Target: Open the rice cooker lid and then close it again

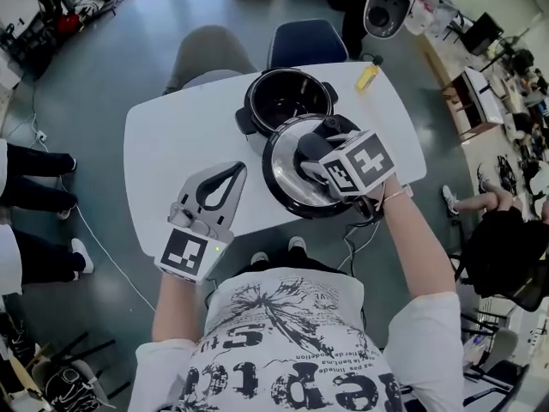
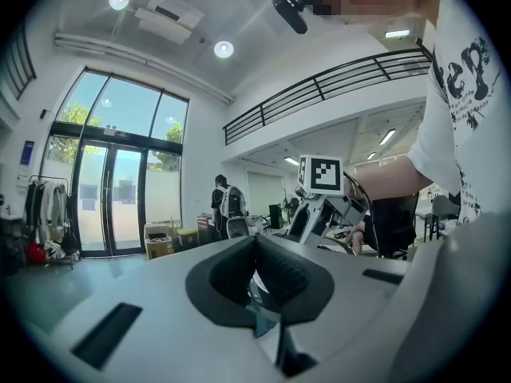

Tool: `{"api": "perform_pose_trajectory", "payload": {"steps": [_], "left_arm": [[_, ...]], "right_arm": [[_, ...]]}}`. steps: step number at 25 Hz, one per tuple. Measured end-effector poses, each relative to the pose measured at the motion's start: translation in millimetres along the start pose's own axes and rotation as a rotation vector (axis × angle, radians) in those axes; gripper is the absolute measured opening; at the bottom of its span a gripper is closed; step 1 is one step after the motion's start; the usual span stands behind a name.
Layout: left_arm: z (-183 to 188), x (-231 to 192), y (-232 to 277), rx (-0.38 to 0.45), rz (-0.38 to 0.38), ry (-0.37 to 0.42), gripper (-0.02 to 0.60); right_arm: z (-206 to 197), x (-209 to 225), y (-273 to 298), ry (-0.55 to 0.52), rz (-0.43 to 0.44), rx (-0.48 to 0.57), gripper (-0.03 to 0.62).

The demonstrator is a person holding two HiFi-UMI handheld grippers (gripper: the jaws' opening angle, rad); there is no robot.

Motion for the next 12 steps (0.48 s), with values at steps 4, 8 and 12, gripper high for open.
{"api": "perform_pose_trajectory", "payload": {"steps": [4, 8, 12], "left_arm": [[7, 16, 9, -0.005, -0.005, 0.011, 0.012], [5, 34, 29, -0.009, 0.006, 0.014, 0.012], [11, 53, 52, 0.000, 0.013, 0.036, 0.012]], "right_arm": [[-14, 9, -16, 0.007, -0.001, 0.000, 0.291], [-29, 27, -26, 0.000, 0.018, -0.007, 0.291], [-39, 47, -39, -0.022, 0.028, -0.009, 0.290]]}}
Point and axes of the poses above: the fingertips, and each gripper's own axes: y forward along the fingers, x to its right, z out of its top, the point moved 5 cm from there along -y, backward along the fingers, and after that the axes turned 9 degrees about x, right-handed, at the moved point
